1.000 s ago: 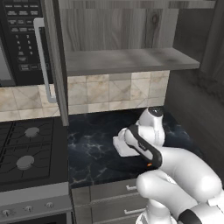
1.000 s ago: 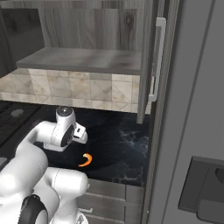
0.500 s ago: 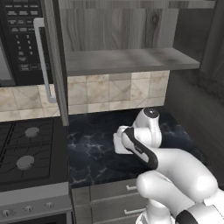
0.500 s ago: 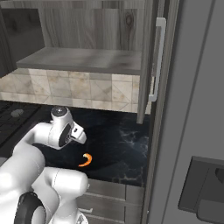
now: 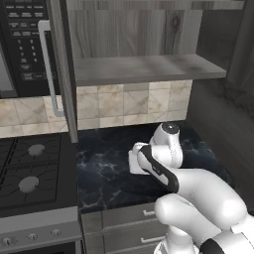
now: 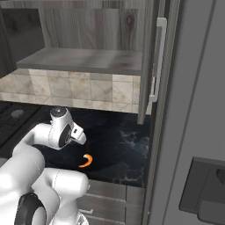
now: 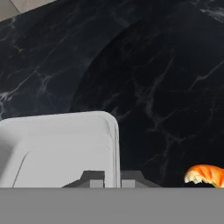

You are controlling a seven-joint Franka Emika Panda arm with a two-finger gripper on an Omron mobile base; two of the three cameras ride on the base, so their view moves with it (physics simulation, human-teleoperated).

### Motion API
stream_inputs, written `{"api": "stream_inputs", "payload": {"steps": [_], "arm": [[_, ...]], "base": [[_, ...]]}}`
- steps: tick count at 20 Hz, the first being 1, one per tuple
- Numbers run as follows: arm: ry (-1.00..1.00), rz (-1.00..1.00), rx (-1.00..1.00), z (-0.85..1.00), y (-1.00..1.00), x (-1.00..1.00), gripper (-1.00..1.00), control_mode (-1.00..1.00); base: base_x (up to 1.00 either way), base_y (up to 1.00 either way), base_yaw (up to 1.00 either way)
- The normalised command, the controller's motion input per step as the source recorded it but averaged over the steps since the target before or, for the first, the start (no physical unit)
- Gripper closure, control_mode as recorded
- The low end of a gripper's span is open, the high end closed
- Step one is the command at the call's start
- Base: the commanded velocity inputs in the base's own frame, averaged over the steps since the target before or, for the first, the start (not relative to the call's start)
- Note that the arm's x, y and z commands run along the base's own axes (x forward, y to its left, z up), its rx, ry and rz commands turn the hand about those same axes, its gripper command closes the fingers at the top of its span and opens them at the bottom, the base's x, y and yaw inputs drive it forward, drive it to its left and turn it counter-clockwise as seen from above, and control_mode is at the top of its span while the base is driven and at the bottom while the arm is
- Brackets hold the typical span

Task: Retrieve the tupperware from the cabinet, then place the raw meat into the tupperware to avoid contamination.

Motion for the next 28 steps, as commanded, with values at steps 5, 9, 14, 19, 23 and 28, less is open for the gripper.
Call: {"api": "stream_inputs", "payload": {"steps": [5, 9, 14, 19, 23, 28], "arm": [[0.00, 0.00, 0.00, 0.01, 0.00, 0.00, -1.00, -1.00], [0.00, 0.00, 0.00, 0.04, 0.00, 0.00, -1.00, -1.00], [0.00, 0.00, 0.00, 0.20, -0.06, -0.01, -1.00, -1.00], [0.01, 0.03, -0.01, 0.14, -0.28, -0.19, -1.00, -1.00], [0.03, 0.07, -0.02, 0.00, -0.48, -0.34, -1.00, -1.00], [0.01, 0.08, -0.01, -0.09, -0.49, -0.33, -1.00, -1.00]], "base": [[0.00, 0.00, 0.00], [0.00, 0.00, 0.00], [0.00, 0.00, 0.00], [0.00, 0.00, 0.00], [0.00, 0.00, 0.00], [0.00, 0.00, 0.00]]}}
